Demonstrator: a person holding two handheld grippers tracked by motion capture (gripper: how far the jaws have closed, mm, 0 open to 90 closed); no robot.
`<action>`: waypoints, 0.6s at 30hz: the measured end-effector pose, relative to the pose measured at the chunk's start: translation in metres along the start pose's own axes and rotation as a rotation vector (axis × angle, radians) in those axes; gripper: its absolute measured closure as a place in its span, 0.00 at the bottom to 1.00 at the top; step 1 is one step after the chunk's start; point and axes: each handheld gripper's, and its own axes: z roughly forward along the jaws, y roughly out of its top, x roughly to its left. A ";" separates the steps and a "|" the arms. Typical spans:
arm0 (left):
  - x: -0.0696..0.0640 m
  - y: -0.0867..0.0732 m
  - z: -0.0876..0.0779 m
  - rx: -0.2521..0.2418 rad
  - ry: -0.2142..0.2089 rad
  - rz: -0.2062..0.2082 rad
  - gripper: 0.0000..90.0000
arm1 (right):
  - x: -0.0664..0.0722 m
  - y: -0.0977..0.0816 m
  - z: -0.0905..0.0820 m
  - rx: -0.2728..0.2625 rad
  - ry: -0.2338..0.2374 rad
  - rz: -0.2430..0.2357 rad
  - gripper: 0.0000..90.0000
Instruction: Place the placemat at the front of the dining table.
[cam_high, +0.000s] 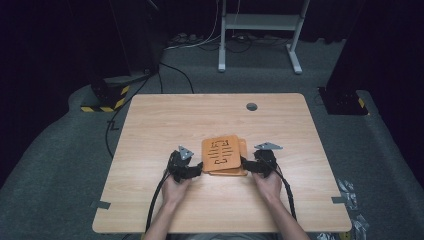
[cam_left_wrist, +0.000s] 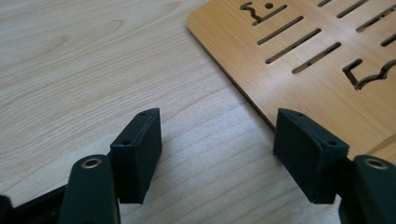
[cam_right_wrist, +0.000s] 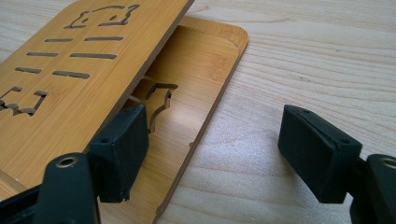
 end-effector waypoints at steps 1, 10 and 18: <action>0.002 0.000 -0.001 -0.013 -0.010 -0.020 0.36 | 0.000 0.000 0.000 0.000 0.001 -0.001 0.27; 0.002 -0.001 -0.003 -0.078 -0.037 -0.033 0.36 | 0.000 0.000 0.000 0.000 0.005 -0.005 0.27; -0.001 0.003 0.002 -0.054 -0.037 -0.016 0.36 | 0.000 0.000 0.000 0.003 0.008 -0.008 0.27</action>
